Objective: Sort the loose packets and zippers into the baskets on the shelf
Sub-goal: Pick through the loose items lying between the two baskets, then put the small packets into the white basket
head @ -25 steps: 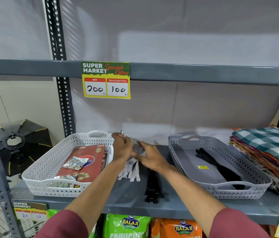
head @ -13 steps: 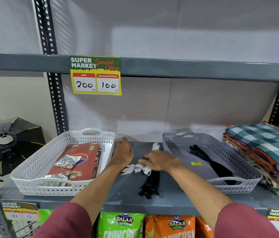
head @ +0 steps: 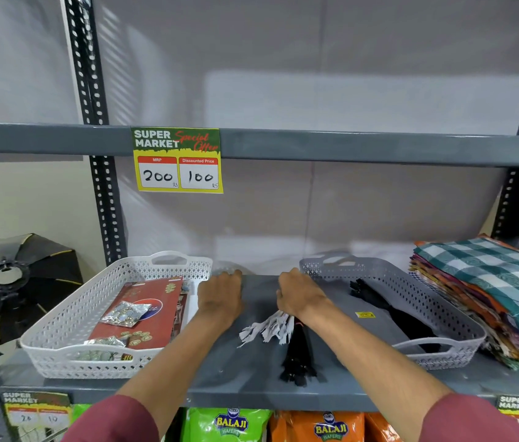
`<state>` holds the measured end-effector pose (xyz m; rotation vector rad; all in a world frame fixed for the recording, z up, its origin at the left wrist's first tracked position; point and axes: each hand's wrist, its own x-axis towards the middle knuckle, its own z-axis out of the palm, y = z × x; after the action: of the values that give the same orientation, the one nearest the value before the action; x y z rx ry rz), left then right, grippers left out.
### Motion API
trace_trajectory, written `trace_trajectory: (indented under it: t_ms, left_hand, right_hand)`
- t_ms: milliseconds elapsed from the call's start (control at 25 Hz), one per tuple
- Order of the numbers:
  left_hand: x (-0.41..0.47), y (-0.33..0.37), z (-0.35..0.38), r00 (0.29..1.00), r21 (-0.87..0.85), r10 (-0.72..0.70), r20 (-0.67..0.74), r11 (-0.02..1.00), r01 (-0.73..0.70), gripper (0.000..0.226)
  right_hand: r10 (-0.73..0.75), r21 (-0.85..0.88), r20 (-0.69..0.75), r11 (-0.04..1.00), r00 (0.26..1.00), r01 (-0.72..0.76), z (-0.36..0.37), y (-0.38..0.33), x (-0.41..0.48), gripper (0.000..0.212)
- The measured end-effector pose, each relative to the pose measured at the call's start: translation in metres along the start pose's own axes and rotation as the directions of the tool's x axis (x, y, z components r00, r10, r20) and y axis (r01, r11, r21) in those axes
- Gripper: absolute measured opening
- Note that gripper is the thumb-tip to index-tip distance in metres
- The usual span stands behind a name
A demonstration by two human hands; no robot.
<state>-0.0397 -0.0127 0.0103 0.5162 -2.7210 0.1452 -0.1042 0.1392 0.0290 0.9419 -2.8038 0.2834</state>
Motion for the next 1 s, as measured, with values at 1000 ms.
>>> trace_trajectory:
  t_ms: [1000]
  left_hand:
    - [-0.009, 0.000, -0.007, 0.938, 0.062, 0.085, 0.336, 0.992, -0.112, 0.025]
  right_hand:
    - [-0.021, 0.345, 0.304, 0.934, 0.953, -0.090, 0.045, -0.040, 0.008, 0.032]
